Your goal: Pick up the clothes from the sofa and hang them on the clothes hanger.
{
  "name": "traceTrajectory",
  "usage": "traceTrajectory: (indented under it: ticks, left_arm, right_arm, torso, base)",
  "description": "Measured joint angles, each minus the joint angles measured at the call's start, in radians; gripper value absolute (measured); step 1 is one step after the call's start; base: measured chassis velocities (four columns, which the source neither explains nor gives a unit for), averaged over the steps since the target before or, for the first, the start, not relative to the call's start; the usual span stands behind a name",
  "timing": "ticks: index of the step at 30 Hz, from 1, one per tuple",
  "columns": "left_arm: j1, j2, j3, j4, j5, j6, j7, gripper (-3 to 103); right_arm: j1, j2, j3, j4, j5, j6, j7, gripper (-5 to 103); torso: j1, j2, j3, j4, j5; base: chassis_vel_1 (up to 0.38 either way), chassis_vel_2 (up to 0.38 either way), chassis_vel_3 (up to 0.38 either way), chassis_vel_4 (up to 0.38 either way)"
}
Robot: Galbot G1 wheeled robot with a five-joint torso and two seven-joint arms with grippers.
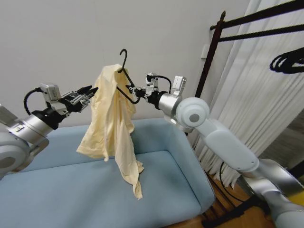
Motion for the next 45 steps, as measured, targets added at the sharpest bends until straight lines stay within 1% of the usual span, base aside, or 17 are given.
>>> traceTrajectory:
  ticks: [3, 5, 6, 9, 10, 11, 12, 14, 17, 21, 25, 27, 38, 41, 43, 44, 45]
  left_arm:
    - [0.000, 0.001, 0.000, 0.001, -0.001, 0.000, 0.000, 58]
    - [0.000, 0.004, 0.000, 0.004, -0.001, 0.000, 0.000, 70]
    - [0.000, 0.004, 0.000, 0.004, -0.001, 0.000, 0.000, 70]
    - [0.000, 0.005, 0.000, 0.016, -0.002, 0.001, -0.001, 85]
    - [0.000, 0.005, 0.000, 0.016, -0.002, 0.001, -0.001, 85]
    - [0.000, 0.007, 0.000, 0.025, -0.002, 0.001, 0.000, 91]
    - [-0.001, 0.009, 0.001, 0.041, -0.002, 0.001, 0.000, 91]
    - [-0.005, 0.017, 0.002, 0.075, -0.002, 0.001, 0.007, 98]
    - [-0.011, 0.026, 0.002, 0.104, -0.002, 0.000, 0.017, 100]
    - [-0.016, 0.053, 0.003, 0.174, -0.004, -0.001, 0.050, 100]
    - [-0.018, 0.078, 0.002, 0.206, -0.011, -0.002, 0.073, 100]
    - [-0.022, 0.097, 0.002, 0.221, -0.018, -0.002, 0.083, 100]
    - [-0.045, 0.188, -0.006, 0.263, -0.057, -0.002, 0.116, 100]
    - [-0.051, 0.250, -0.007, 0.322, -0.077, -0.002, 0.185, 100]
    - [-0.048, 0.298, -0.007, 0.379, -0.085, 0.005, 0.289, 100]
    - [-0.048, 0.298, -0.007, 0.379, -0.085, 0.005, 0.289, 100]
    - [-0.045, 0.322, -0.006, 0.410, -0.085, 0.011, 0.348, 100]
  right_arm:
    - [0.000, -0.005, -0.002, -0.005, -0.025, 0.006, -0.026, 2]
    - [-0.005, -0.013, -0.003, -0.011, -0.057, 0.015, -0.070, 2]
    - [-0.005, -0.013, -0.003, -0.011, -0.057, 0.015, -0.070, 2]
    - [-0.012, -0.030, -0.006, -0.020, -0.103, 0.029, -0.139, 2]
    - [-0.012, -0.030, -0.006, -0.020, -0.103, 0.029, -0.139, 2]
    - [-0.014, -0.038, -0.007, -0.025, -0.120, 0.034, -0.170, 2]
    - [-0.016, -0.049, -0.008, -0.030, -0.139, 0.038, -0.204, 2]
    - [-0.018, -0.062, -0.010, -0.038, -0.167, 0.039, -0.245, 2]
    - [-0.020, -0.071, -0.010, -0.044, -0.191, 0.039, -0.275, 2]
    - [-0.031, -0.094, -0.013, -0.075, -0.293, 0.047, -0.362, 2]
    - [-0.053, -0.101, -0.016, -0.094, -0.360, 0.061, -0.393, 2]
    - [-0.076, -0.106, -0.018, -0.099, -0.393, 0.076, -0.407, 2]
    - [-0.158, -0.101, -0.027, -0.078, -0.456, 0.122, -0.425, 2]
    - [-0.178, -0.100, -0.031, -0.067, -0.478, 0.135, -0.449, 2]
    - [-0.181, -0.100, -0.031, -0.067, -0.490, 0.140, -0.483, 2]
    - [-0.181, -0.100, -0.031, -0.067, -0.490, 0.140, -0.483, 2]
    - [-0.181, -0.100, -0.031, -0.070, -0.494, 0.142, -0.500, 2]
  torso:
    - [0.000, 0.000, 0.000, 0.0000, 0.0000]
    - [0.000, 0.000, 0.000, 0.0000, 0.0000]
    - [0.000, 0.000, 0.000, 0.0000, 0.0000]
    - [0.000, 0.000, 0.000, 0.0000, 0.0000]
    - [0.000, 0.000, 0.000, 0.0000, 0.0000]
    - [0.000, 0.000, 0.000, 0.0000, 0.0000]
    - [0.000, 0.000, 0.000, 0.0000, -0.0001]
    - [0.000, 0.000, 0.000, 0.0000, -0.0002]
    - [0.000, 0.000, 0.000, 0.0000, -0.0001]
    - [0.000, 0.000, 0.000, 0.0000, -0.0002]
    - [0.000, 0.000, 0.000, 0.0000, -0.0002]
    - [0.000, 0.000, 0.000, 0.0000, -0.0001]
    - [0.000, 0.000, 0.000, 0.0001, -0.0001]
    - [0.000, 0.000, 0.000, 0.0000, -0.0001]
    - [0.000, 0.000, 0.000, 0.0000, 0.0000]
    - [0.000, 0.000, 0.000, 0.0000, 0.0000]
    - [0.000, 0.000, 0.000, 0.0001, -0.0002]
  base:
    - [0.000, 0.000, 0.000, 0.000]
    - [0.000, 0.000, 0.000, 0.000]
    - [0.000, 0.000, 0.000, 0.000]
    - [0.000, 0.000, 0.000, 0.000]
    - [0.000, 0.000, 0.000, 0.000]
    - [0.000, 0.000, 0.000, 0.000]
    - [0.000, 0.000, 0.000, 0.000]
    - [0.000, 0.000, 0.000, 0.000]
    - [0.000, 0.000, 0.000, 0.000]
    - [0.000, 0.000, 0.000, 0.000]
    - [0.000, 0.000, 0.000, 0.000]
    - [0.000, 0.000, 0.000, 0.000]
    - [0.000, 0.000, 0.000, 0.000]
    - [0.000, 0.000, 0.000, 0.000]
    - [0.000, 0.000, 0.000, 0.000]
    - [0.000, 0.000, 0.000, 0.000]
    - [0.000, 0.000, 0.000, 0.000]
